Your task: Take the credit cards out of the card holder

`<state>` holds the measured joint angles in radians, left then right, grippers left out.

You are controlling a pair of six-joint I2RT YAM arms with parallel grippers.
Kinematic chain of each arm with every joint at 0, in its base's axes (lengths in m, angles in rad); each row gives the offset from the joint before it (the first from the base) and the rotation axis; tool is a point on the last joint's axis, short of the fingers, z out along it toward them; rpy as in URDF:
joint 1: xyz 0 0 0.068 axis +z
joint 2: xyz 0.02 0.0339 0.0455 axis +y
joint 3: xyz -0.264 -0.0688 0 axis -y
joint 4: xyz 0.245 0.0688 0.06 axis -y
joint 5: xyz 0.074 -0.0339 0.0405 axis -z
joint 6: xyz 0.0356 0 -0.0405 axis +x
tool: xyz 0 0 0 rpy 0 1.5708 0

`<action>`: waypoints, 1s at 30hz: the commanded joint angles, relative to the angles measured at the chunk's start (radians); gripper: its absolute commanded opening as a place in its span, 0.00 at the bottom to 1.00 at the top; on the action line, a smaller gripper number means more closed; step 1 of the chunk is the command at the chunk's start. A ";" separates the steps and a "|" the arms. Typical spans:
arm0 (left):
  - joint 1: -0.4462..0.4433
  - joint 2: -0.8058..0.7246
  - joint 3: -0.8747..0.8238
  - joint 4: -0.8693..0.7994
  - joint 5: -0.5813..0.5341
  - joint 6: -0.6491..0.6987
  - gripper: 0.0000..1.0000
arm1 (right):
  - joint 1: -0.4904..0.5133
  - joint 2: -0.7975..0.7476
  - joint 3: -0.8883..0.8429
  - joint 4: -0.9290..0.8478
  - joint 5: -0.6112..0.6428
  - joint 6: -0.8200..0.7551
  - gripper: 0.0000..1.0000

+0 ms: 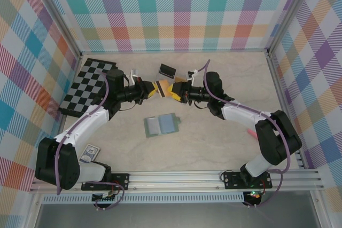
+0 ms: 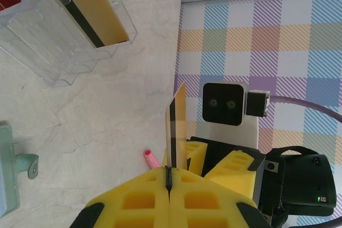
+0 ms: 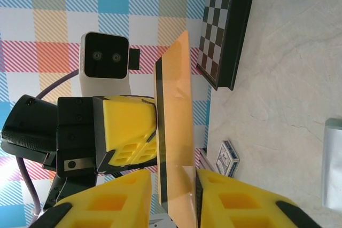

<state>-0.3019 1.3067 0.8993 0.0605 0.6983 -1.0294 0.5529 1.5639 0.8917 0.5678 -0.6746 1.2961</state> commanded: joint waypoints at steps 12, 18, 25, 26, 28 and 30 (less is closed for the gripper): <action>0.012 -0.044 0.068 -0.380 -0.214 0.241 0.59 | -0.008 -0.077 0.136 -0.443 0.113 -0.414 0.00; 0.015 -0.046 0.089 -0.528 -0.349 0.350 0.82 | -0.017 -0.060 0.285 -0.754 0.263 -0.807 0.00; 0.031 -0.045 0.092 -0.598 -0.441 0.435 0.99 | -0.050 0.066 0.494 -0.963 0.347 -1.186 0.00; 0.035 -0.044 0.092 -0.602 -0.446 0.441 1.00 | -0.059 0.094 0.528 -0.973 0.343 -1.236 0.00; 0.042 -0.041 0.092 -0.606 -0.450 0.450 1.00 | -0.071 0.136 0.578 -0.990 0.354 -1.315 0.00; 0.050 -0.037 0.092 -0.611 -0.453 0.457 1.00 | -0.084 0.175 0.616 -0.998 0.362 -1.403 0.00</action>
<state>-0.2699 1.2831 0.9676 -0.5121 0.2779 -0.6186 0.4862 1.6947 1.4513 -0.3519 -0.3412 0.1101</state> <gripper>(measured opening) 0.999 0.040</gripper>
